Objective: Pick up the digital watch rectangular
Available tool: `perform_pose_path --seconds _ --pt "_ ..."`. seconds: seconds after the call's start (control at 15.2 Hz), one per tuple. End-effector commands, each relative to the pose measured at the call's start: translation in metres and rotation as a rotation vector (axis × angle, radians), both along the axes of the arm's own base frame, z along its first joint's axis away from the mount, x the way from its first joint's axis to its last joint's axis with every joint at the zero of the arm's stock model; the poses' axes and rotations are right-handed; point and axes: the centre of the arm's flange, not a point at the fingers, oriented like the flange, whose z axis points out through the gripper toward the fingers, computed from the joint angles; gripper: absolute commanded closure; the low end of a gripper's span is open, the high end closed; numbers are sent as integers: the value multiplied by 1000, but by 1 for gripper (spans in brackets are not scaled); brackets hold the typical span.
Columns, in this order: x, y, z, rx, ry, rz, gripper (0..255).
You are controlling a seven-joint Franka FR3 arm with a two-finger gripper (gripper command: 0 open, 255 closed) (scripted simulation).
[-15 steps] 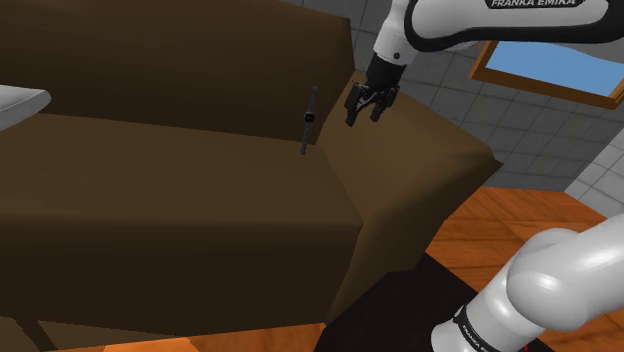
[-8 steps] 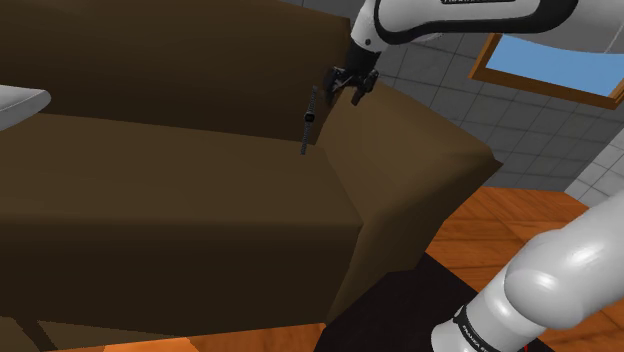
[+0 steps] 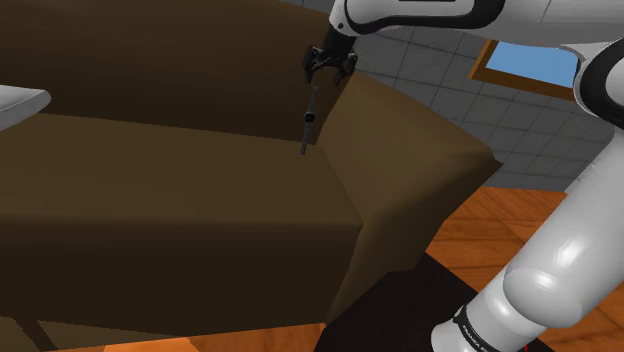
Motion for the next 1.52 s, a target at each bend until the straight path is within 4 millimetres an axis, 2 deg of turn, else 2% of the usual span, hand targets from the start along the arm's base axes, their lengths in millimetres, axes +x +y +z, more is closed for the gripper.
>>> perform_pose_path --seconds 0.0,0.13,0.59,0.73,0.79,1.39,1.45 --pt "21 -8 7 -2 -30 -31 0" --pt "35 -11 12 -4 -50 -52 0" --pt "35 -11 -28 -4 -50 -52 0" --pt "35 -11 -28 -4 -50 -52 0" --pt "35 -12 -28 -4 -50 -52 255" --pt "35 -11 -28 -4 -50 -52 255" --pt "35 -11 -23 -4 -49 -52 255"
